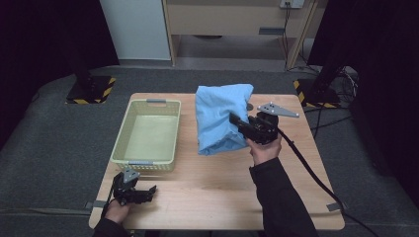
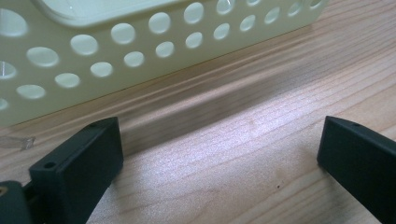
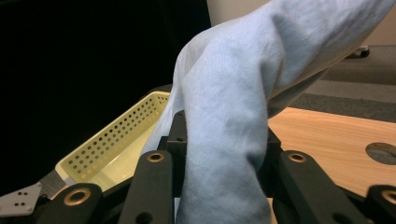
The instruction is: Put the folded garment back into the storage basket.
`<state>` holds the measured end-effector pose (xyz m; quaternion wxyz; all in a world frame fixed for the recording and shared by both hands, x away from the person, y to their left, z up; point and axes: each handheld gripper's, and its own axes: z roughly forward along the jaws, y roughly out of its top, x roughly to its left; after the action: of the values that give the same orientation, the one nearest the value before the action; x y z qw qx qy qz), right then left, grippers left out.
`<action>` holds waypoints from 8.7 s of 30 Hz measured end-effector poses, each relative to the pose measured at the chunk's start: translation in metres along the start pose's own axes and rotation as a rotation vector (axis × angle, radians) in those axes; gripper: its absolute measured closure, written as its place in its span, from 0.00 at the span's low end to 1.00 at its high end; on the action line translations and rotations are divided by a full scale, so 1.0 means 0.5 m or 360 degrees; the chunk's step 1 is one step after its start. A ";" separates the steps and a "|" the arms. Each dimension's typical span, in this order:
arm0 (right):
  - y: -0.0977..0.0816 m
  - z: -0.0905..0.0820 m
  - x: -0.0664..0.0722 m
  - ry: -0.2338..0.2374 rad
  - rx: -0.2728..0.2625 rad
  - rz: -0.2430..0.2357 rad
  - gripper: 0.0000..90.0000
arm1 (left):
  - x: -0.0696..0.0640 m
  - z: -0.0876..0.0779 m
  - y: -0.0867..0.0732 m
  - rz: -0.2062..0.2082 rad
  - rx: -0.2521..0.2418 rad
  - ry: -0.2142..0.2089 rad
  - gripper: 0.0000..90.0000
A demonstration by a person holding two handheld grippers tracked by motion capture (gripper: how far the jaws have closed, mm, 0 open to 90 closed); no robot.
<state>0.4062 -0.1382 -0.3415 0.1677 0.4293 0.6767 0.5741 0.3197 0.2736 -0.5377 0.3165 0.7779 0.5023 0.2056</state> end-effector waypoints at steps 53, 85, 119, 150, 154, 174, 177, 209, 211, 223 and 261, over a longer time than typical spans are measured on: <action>0.055 0.104 0.098 0.0072 -0.0001 -0.0096 0.75 | 0.000 0.000 0.000 0.0000 0.0000 0.0000 0.00; 0.059 0.169 0.161 0.0138 -0.0017 -0.0094 0.75 | 0.001 0.000 0.000 -0.0003 -0.0001 0.0000 0.00; 0.025 0.276 0.218 0.0242 0.0007 -0.0026 0.75 | 0.001 0.000 0.000 -0.0006 -0.0003 -0.0001 0.00; -0.045 0.384 0.249 0.0270 0.0082 0.0076 0.75 | 0.002 0.000 0.001 -0.0010 -0.0004 -0.0005 0.00; -0.053 0.393 0.248 0.0270 0.0088 0.0086 0.75 | 0.002 0.000 0.001 -0.0010 -0.0005 -0.0004 0.00; -0.084 0.428 0.260 0.0276 0.0143 0.0093 0.75 | 0.002 0.000 0.001 -0.0010 -0.0004 -0.0005 0.00; -0.088 0.433 0.262 0.0272 0.0157 0.0089 0.75 | 0.002 0.000 0.001 -0.0011 -0.0004 -0.0006 0.00; -0.140 0.482 0.241 0.0222 0.0303 0.0119 0.74 | 0.003 0.000 0.000 -0.0013 -0.0007 -0.0007 0.00; -0.145 0.486 0.240 0.0226 0.0324 0.0122 0.73 | 0.003 0.000 0.000 -0.0014 -0.0008 -0.0007 0.00; -0.138 0.484 0.232 0.0184 0.0364 0.0052 0.47 | 0.002 0.000 0.001 -0.0011 -0.0006 -0.0005 0.00; -0.023 0.336 0.259 0.0210 0.0262 -0.0470 0.13 | 0.002 0.000 0.001 -0.0008 -0.0003 -0.0001 0.00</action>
<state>0.4484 0.0686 -0.3656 0.1696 0.2989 0.7867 0.5128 0.3203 0.2743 -0.5376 0.3179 0.7765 0.5040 0.2050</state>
